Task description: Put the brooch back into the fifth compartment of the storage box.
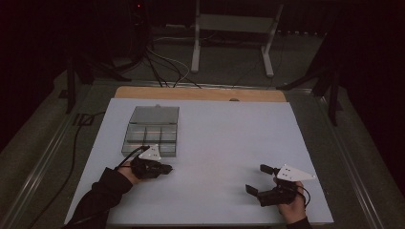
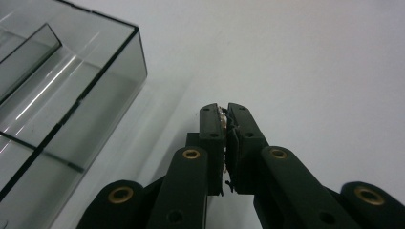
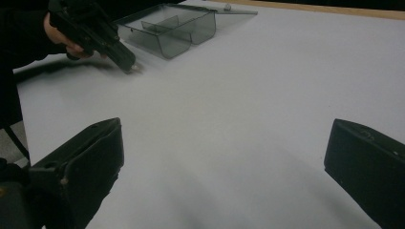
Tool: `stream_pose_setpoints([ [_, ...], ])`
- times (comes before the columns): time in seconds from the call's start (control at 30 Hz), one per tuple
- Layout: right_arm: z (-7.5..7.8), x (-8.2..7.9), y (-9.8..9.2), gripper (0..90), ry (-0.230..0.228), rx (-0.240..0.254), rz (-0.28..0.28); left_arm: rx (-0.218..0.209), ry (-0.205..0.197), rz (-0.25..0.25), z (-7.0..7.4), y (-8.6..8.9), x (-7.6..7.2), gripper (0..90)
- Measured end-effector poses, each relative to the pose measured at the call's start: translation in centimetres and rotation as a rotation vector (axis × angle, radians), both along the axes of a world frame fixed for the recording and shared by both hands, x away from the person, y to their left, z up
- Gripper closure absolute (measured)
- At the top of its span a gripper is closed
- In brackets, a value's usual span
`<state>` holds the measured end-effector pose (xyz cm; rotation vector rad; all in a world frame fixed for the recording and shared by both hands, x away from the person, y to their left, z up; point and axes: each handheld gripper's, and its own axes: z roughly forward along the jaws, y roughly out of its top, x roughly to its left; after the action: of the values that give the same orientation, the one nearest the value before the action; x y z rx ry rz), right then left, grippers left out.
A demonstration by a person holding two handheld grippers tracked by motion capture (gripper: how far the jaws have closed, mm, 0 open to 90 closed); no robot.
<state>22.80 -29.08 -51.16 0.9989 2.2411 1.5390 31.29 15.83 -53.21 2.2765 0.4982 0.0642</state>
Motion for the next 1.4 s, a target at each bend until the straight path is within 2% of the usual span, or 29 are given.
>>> stream_pose_setpoints([
  [0.2,0.0,0.0,0.0,0.0,0.000,0.001,0.000,-0.007,-0.011,0.005,0.5,0.3,-0.1,87.8],
  [0.37,0.0,0.0,0.0,0.0,0.001,0.001,0.000,-0.031,-0.007,0.012,0.9,0.7,0.0,87.8],
  [0.83,0.0,0.0,0.1,0.0,0.004,-0.004,0.003,-0.035,-0.019,0.019,1.5,0.8,0.1,87.7],
  [1.13,0.0,0.0,0.1,0.0,0.005,-0.002,0.001,-0.048,-0.027,0.043,2.0,1.4,0.4,87.7],
  [1.4,-0.1,0.0,0.1,0.0,0.005,-0.005,0.000,-0.078,-0.026,0.063,2.4,1.7,0.5,87.7],
])
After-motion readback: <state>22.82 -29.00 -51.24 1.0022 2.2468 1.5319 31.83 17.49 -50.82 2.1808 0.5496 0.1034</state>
